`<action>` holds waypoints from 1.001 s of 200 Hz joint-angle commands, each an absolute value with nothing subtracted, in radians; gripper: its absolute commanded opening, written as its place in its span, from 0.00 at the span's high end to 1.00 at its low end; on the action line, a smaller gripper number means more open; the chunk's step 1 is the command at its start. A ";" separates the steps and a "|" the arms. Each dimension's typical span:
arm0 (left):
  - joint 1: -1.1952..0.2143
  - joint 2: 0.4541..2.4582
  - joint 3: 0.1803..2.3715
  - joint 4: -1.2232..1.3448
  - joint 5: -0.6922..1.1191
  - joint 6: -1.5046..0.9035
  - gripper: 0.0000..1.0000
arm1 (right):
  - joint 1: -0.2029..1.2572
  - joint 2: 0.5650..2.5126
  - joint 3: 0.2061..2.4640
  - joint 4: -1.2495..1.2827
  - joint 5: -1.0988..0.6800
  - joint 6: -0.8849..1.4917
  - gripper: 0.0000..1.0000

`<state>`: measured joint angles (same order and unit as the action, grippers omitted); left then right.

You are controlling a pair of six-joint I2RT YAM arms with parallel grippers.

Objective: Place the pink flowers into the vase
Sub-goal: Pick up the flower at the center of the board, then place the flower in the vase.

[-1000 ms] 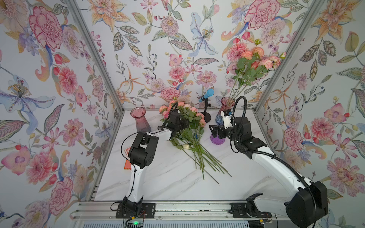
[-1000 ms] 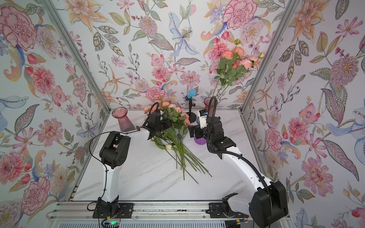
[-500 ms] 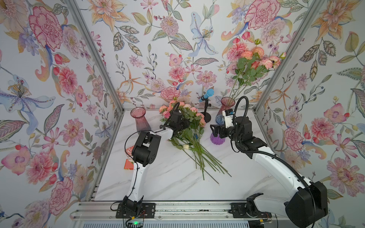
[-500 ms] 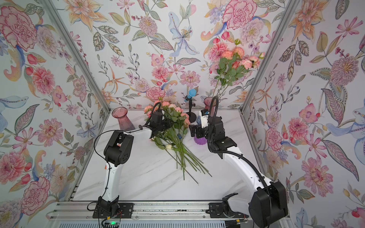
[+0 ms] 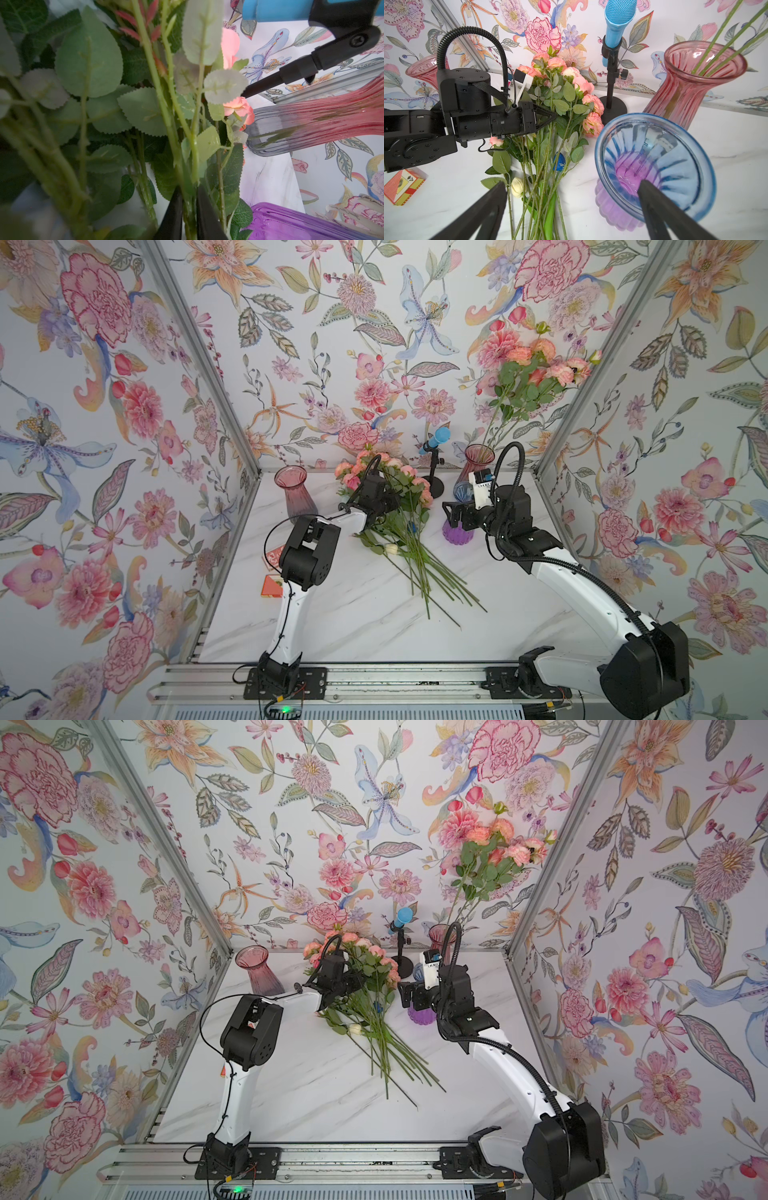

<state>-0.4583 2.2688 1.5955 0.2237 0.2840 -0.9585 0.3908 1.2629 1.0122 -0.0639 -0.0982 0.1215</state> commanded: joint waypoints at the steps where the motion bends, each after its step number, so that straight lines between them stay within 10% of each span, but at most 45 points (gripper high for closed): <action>1: -0.464 2.296 1.629 0.227 0.284 -0.953 0.89 | 0.385 1.271 1.011 -0.039 -0.114 0.137 0.01; 200: -0.428 2.011 1.503 0.296 0.362 -0.924 1.00 | 0.491 1.279 1.093 -0.163 -0.119 0.129 0.01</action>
